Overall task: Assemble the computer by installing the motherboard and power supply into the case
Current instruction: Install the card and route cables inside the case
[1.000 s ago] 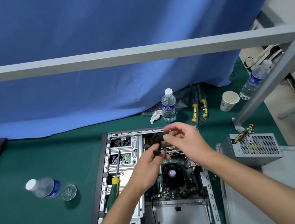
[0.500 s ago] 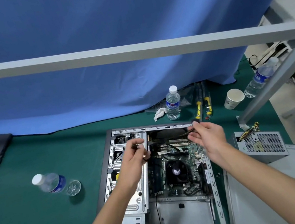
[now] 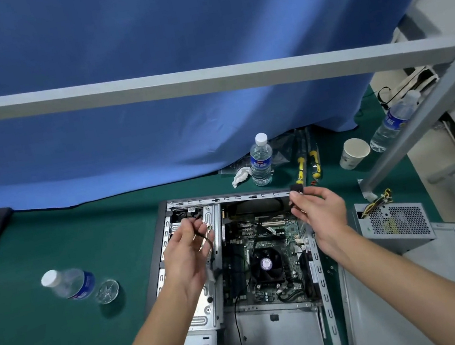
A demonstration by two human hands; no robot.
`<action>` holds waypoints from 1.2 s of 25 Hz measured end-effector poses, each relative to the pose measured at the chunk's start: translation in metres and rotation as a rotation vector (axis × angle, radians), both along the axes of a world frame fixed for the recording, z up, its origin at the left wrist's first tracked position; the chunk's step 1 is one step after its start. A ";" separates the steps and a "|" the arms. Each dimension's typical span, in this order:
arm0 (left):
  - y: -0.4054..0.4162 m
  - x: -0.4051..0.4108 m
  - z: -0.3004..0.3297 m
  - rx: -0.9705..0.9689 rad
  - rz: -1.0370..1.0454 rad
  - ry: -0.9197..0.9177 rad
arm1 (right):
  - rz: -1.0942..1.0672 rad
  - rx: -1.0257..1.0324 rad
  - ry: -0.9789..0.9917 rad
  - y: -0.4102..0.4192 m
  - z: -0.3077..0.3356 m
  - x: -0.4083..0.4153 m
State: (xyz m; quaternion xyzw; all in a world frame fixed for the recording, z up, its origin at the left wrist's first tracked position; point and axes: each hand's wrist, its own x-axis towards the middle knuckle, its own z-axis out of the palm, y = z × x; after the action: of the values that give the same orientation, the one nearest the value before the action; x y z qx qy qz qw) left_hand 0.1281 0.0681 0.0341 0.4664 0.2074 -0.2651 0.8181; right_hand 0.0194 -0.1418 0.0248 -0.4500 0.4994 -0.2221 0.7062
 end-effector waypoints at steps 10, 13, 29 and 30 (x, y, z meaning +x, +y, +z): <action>-0.013 -0.004 0.005 0.292 -0.469 0.224 | -0.024 -0.221 0.061 -0.009 0.011 -0.001; -0.014 -0.009 0.003 0.456 -0.560 0.127 | 0.000 -0.251 0.066 -0.015 0.013 -0.007; -0.011 -0.038 -0.023 0.947 -0.725 -0.352 | 0.242 -0.277 0.169 -0.007 -0.005 -0.020; -0.010 -0.040 -0.024 0.984 -0.768 -0.374 | 0.258 -0.282 0.178 -0.008 -0.006 -0.021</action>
State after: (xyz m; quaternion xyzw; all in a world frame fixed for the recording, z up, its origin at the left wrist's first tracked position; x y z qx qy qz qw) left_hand 0.0884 0.0578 0.0105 0.8658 -0.0228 -0.3267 0.3784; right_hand -0.0021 -0.1494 0.0190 -0.6226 0.4621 -0.1567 0.6118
